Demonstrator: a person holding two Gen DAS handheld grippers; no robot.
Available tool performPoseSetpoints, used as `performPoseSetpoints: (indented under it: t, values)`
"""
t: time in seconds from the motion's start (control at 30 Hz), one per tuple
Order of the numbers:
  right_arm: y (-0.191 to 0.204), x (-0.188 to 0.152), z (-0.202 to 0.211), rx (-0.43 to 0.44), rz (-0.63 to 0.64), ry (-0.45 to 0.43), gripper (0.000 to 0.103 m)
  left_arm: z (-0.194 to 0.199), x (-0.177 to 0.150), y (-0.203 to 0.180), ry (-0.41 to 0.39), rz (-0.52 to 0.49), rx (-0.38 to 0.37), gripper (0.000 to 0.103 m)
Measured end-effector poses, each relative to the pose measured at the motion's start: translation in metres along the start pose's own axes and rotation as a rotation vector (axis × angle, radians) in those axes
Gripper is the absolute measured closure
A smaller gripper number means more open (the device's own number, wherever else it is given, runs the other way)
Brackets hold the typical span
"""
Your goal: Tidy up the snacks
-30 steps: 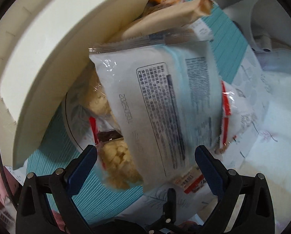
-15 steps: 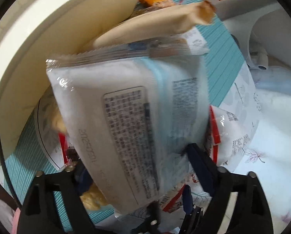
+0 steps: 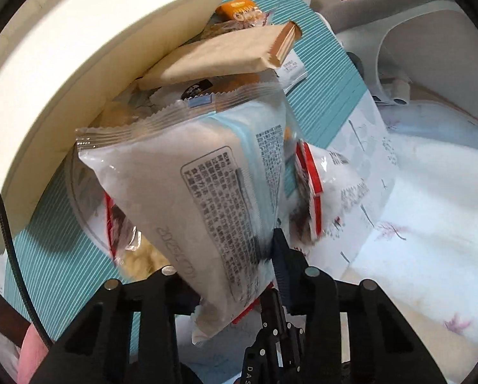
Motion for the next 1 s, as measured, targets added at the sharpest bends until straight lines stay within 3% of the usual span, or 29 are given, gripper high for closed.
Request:
performPoseSetpoints:
  t: [0.47,0.7,1.0]
  values:
    - [0.04,0.012,0.069,-0.001,-0.012,-0.112,0.103,0.102,-0.016,0.014,-0.066,-0.146,-0.065,0.068]
    - [0.062,0.032,0.106,-0.01,-0.017,-0.208,0.103,0.148,-0.013,0.032,-0.082,-0.296,-0.04,0.068]
    - [0.131,0.054,0.142,-0.037,-0.081,-0.328,0.103,0.207,0.007,0.066,-0.197,-0.51,-0.038,0.069]
Point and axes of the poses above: each gripper's, at about its wrist camera, not at the fingertips, and z roughly against the way its jaws point, y to its left, x to its top, the point moved 3 cm from there along -z, roughly the way its jaws point, and after that the axes turned 10 degrees about -y, right-handed, at the moved point
